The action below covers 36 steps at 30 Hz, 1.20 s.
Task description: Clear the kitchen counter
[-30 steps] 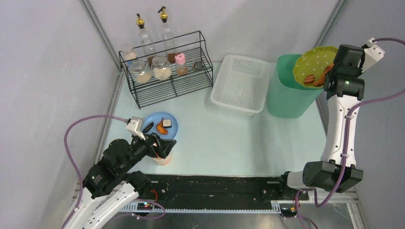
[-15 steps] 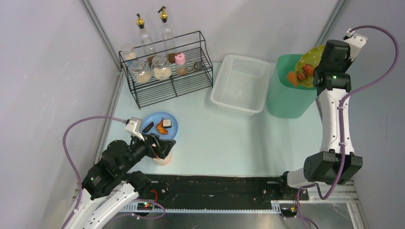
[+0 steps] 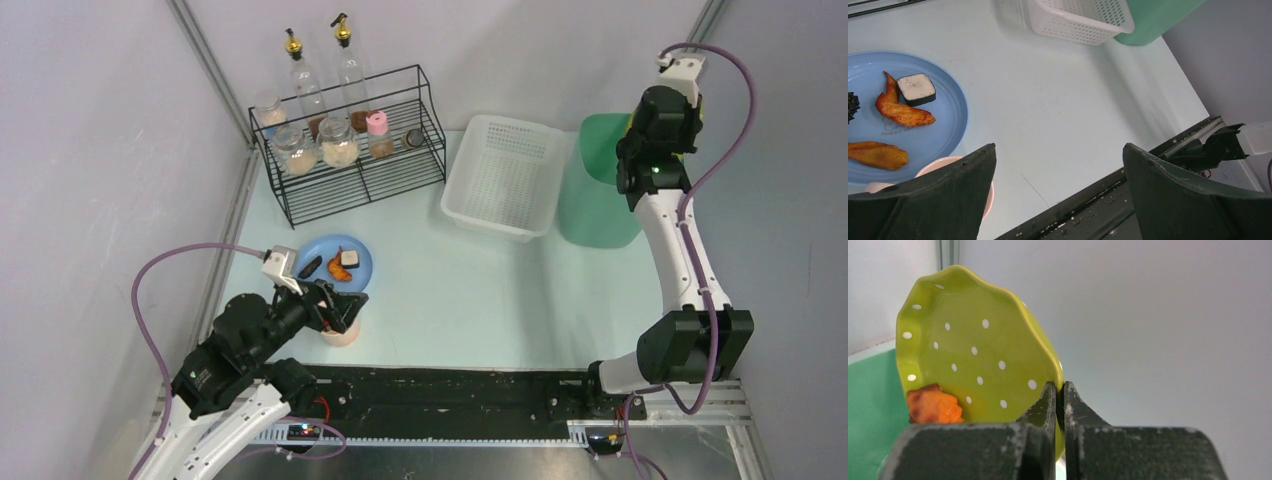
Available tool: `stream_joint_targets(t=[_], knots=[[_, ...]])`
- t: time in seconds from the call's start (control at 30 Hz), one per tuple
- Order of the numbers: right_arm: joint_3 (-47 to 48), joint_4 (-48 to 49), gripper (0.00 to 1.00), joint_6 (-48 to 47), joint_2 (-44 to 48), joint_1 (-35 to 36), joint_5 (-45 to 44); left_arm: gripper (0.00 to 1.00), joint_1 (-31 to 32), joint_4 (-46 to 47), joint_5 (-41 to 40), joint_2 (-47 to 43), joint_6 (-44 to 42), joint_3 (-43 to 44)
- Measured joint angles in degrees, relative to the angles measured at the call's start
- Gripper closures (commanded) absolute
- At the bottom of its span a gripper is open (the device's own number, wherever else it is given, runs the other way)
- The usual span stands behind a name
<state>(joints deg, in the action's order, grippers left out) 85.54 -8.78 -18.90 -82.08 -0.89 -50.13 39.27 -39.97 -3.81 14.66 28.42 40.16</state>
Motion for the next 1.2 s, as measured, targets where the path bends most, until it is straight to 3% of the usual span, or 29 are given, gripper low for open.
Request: stream_joint_targets(t=[0.33,0.6,0.87,1.2], knots=[[-3.6,24.2,1.00,-20.9,0.0,5.6,-4.7,0.00,0.0,0.0,0.0,0.0,0.0,0.0],[-4.1,33.4,1.00,-28.6,0.0,6.6,-7.8,0.00,0.2,0.0,0.0,0.0,0.0,0.0],[-0.5,28.1,1.00,-25.3,0.0,10.4,-9.2,0.00,0.3,0.0,0.0,0.0,0.0,0.0],[10.8,14.8,1.00,-13.3,0.0,21.5,-8.3,0.00,0.3,0.0,0.0,0.2,0.0,0.0]])
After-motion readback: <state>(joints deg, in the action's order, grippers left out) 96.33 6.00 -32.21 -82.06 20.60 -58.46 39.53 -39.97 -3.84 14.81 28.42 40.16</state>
